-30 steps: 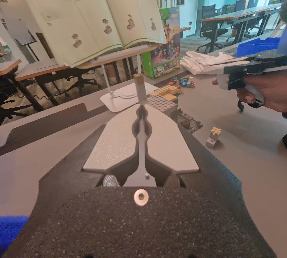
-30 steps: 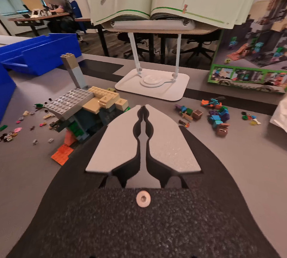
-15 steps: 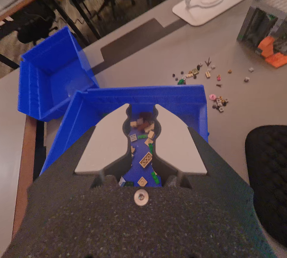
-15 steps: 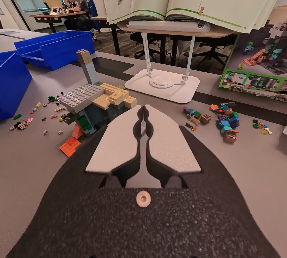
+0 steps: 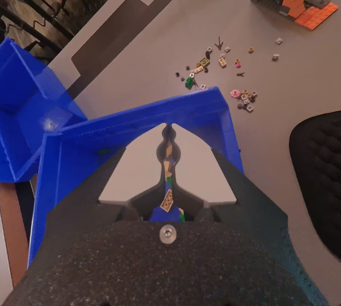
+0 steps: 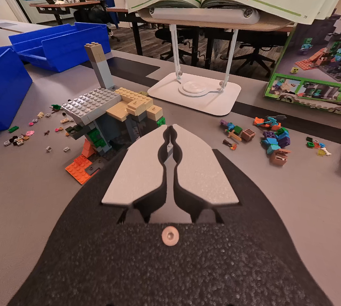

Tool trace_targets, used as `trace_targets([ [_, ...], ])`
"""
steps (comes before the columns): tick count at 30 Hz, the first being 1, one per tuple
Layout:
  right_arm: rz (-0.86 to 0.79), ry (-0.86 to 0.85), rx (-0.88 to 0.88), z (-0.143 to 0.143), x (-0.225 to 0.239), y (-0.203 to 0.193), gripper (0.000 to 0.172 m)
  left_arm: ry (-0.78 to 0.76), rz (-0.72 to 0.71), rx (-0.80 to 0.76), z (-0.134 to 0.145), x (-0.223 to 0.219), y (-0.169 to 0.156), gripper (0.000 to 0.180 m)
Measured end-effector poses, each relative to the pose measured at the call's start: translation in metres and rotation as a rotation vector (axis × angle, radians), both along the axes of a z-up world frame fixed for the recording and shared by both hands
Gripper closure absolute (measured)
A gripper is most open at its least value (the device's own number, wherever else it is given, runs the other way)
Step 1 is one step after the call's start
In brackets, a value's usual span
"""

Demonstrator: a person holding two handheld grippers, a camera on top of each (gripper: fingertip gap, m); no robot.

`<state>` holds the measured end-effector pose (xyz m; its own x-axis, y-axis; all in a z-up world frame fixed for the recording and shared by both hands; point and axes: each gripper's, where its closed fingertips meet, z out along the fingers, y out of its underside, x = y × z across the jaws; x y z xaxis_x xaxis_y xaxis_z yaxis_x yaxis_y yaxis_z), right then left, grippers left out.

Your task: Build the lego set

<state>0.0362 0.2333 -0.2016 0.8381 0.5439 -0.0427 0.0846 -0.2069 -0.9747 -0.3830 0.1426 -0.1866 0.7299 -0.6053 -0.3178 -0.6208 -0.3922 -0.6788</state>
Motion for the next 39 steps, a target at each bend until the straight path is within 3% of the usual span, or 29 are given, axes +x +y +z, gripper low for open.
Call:
trace_targets([
  [7,0.015,-0.005,-0.001,-0.001,-0.002,0.0,0.172,0.076,-0.148,-0.064,0.001,0.077,0.025,0.18],
  [15,0.038,-0.013,0.001,-0.002,-0.005,-0.002,0.172,0.269,-0.286,-0.27,-0.047,0.142,0.051,0.18],
  [21,0.059,-0.007,-0.006,-0.002,-0.007,-0.003,0.172,0.404,-0.346,-0.419,-0.075,0.149,0.063,0.18],
  [29,0.057,0.014,0.004,0.003,-0.004,-0.003,0.172,0.445,-0.354,-0.591,-0.101,0.14,0.07,0.167],
  [39,0.057,0.028,0.017,0.007,-0.003,-0.002,0.172,0.482,-0.387,-0.655,-0.119,0.131,0.068,0.161],
])
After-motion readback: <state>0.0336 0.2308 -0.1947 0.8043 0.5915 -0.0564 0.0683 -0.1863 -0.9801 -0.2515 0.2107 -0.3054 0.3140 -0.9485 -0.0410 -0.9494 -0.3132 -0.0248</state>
